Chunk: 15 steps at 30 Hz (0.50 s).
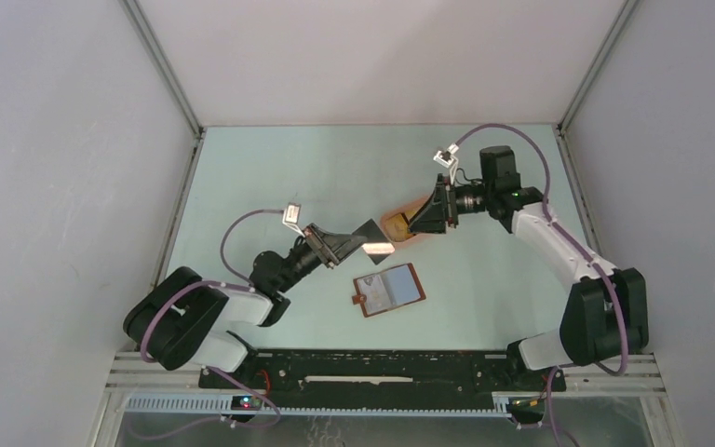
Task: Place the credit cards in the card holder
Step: Insert the credit card into the card holder.
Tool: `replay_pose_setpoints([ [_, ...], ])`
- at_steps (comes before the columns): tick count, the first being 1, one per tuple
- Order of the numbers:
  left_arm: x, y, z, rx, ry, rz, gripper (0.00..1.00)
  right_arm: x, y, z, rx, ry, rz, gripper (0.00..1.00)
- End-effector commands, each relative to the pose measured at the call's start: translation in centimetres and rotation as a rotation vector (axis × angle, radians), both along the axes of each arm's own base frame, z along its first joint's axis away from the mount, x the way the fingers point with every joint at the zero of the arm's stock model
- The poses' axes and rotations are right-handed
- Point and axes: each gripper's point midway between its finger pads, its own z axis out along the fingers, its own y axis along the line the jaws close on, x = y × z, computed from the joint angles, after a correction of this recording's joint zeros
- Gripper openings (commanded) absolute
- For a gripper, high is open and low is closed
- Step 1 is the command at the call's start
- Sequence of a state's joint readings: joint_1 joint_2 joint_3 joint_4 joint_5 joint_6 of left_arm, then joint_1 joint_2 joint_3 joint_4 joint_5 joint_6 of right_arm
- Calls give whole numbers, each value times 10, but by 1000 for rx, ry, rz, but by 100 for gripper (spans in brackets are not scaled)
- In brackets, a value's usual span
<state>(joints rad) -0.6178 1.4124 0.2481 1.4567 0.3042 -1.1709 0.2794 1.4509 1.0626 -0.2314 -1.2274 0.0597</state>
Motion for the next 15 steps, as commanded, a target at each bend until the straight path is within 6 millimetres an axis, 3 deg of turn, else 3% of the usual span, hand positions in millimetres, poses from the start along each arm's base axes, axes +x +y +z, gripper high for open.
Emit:
replay_pose_setpoints([
  [1, -21, 7, -25, 54, 32, -77, 0, -6, -24, -10, -152, -258, 0, 56],
  [7, -30, 12, -85, 147, 245, -88, 0, -17, -29, -75, -358, -304, 49, 43],
  [15, -23, 7, -123, 193, 376, -75, 0, -20, -14, -141, -594, -247, 134, 12],
])
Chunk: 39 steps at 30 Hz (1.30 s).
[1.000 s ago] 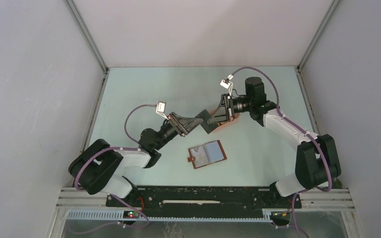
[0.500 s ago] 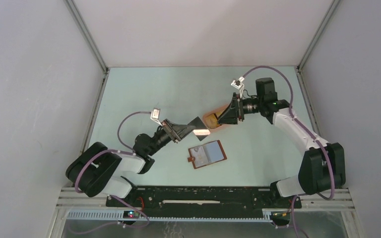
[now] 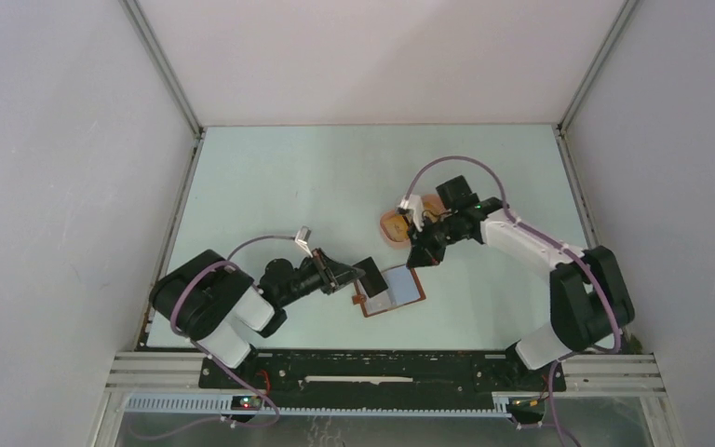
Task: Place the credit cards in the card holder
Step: Insert the credit card into the card holder.
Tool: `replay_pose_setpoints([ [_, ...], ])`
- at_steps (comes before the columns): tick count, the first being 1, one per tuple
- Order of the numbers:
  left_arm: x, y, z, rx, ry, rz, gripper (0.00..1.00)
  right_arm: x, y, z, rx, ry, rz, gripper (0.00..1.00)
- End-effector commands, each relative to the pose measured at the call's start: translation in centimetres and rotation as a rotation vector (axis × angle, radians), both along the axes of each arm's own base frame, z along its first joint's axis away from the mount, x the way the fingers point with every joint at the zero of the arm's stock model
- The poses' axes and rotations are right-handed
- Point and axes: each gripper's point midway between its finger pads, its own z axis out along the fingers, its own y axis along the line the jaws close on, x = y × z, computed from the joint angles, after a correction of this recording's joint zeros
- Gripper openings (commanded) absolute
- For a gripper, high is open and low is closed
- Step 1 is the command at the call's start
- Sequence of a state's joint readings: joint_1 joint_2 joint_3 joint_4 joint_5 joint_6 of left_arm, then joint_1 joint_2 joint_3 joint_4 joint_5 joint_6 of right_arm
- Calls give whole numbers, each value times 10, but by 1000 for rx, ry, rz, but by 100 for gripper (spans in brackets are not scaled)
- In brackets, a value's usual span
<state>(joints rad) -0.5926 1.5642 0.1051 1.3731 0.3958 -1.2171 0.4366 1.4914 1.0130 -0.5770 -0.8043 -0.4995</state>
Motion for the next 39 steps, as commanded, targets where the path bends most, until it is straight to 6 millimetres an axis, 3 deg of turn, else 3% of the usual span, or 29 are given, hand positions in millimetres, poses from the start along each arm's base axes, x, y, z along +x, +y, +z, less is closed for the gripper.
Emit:
replay_pose_setpoints([
  [1, 5, -6, -9, 1, 41, -4, 0, 2, 0, -35, -173, -9, 33, 9],
  [7, 4, -8, -26, 34, 88, 7, 0, -8, 3, -68, -308, 57, 74, 3],
  [11, 3, -8, -35, 61, 97, 32, 0, -8, 1, -76, -352, 57, 81, 2],
  [39, 6, -17, -69, 198, 137, 111, 0, -12, -5, -91, -431, 129, 82, 1],
])
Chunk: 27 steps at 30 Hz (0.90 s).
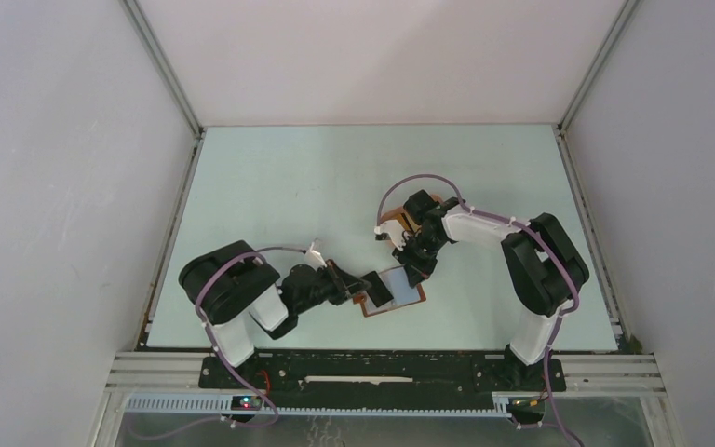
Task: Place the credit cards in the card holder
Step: Insert the credit card into the card holder.
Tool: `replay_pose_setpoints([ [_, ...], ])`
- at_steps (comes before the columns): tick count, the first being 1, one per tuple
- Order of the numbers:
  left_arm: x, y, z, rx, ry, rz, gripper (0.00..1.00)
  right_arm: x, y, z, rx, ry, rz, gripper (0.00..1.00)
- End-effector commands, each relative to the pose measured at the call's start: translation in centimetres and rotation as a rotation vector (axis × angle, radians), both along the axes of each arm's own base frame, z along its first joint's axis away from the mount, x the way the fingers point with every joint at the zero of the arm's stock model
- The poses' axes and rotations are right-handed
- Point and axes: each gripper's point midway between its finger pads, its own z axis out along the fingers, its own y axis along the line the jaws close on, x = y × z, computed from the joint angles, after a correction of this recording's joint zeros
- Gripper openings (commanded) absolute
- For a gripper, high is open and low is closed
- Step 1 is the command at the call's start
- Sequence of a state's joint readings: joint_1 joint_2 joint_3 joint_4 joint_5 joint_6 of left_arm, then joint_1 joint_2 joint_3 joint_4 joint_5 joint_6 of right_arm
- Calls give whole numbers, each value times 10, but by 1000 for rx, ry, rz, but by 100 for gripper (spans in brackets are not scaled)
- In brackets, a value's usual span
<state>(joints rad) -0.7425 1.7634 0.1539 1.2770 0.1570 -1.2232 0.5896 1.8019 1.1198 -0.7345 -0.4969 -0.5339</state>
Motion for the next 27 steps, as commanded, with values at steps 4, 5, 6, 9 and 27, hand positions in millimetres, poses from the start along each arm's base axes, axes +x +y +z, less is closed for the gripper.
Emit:
replay_pose_setpoints([
  [4, 9, -7, 6, 22, -30, 6, 0, 5, 4, 3, -6, -14, 11, 1],
  [5, 8, -9, 7, 20, -30, 0, 0, 6, 4, 3, -6, -15, 9, 1],
  [6, 9, -10, 7, 16, -30, -6, 0, 6, 4, 3, -7, -14, 10, 1],
  [9, 8, -13, 9, 2, -28, -17, 0, 5, 4, 2, -10, -12, 8, 1],
  [27, 5, -27, 14, -105, 2, -54, 0, 5, 3, 1, -19, -8, 7, 1],
])
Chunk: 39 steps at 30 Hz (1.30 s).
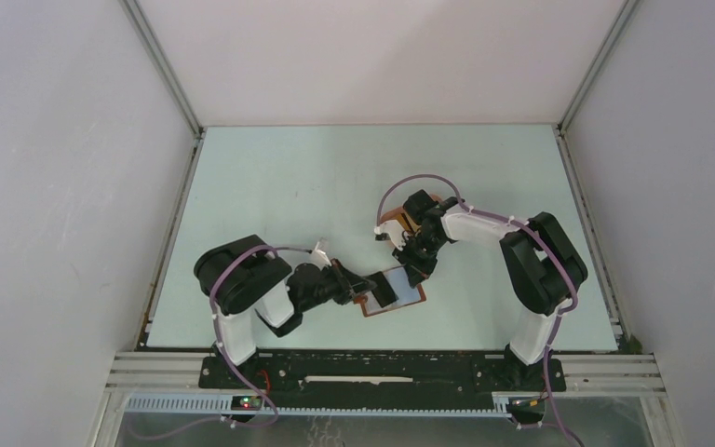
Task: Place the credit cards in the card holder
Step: Insert the credit card into the card holder.
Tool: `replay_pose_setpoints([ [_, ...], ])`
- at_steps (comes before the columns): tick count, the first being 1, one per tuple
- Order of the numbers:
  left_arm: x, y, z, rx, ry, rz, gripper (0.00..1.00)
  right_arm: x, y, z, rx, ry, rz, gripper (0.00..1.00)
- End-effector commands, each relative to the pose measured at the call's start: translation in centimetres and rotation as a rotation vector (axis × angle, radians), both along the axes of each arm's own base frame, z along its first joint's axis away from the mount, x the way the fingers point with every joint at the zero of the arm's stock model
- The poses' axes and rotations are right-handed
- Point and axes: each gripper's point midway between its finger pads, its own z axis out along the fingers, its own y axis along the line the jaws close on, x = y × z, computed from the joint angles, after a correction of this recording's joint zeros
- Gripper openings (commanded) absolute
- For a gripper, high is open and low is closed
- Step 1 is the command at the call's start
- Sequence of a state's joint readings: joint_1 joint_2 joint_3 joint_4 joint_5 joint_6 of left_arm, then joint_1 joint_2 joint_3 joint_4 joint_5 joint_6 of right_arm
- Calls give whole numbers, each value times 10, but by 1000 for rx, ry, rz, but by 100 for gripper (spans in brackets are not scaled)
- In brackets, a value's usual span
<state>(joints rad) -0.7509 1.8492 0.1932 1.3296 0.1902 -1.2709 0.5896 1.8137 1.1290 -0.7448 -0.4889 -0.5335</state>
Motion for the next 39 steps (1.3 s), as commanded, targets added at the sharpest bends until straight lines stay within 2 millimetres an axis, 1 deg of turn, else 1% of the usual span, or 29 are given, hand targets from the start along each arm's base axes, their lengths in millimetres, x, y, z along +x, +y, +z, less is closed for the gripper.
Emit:
replay_pose_setpoints([
  [1, 4, -15, 17, -68, -36, -32, 0, 5, 4, 2, -7, -15, 9, 1],
  [6, 1, -15, 16, -75, -15, -38, 0, 5, 4, 2, -6, -16, 8, 1],
  [12, -4, -19, 9, -82, 44, -63, 0, 5, 4, 3, -6, -18, 8, 1],
  [27, -9, -18, -10, 35, 140, -86, 0, 6, 4, 3, -7, -22, 7, 1],
  [39, -2, -26, -11, 39, 144, -125, 0, 6, 4, 4, -3, -23, 5, 1],
])
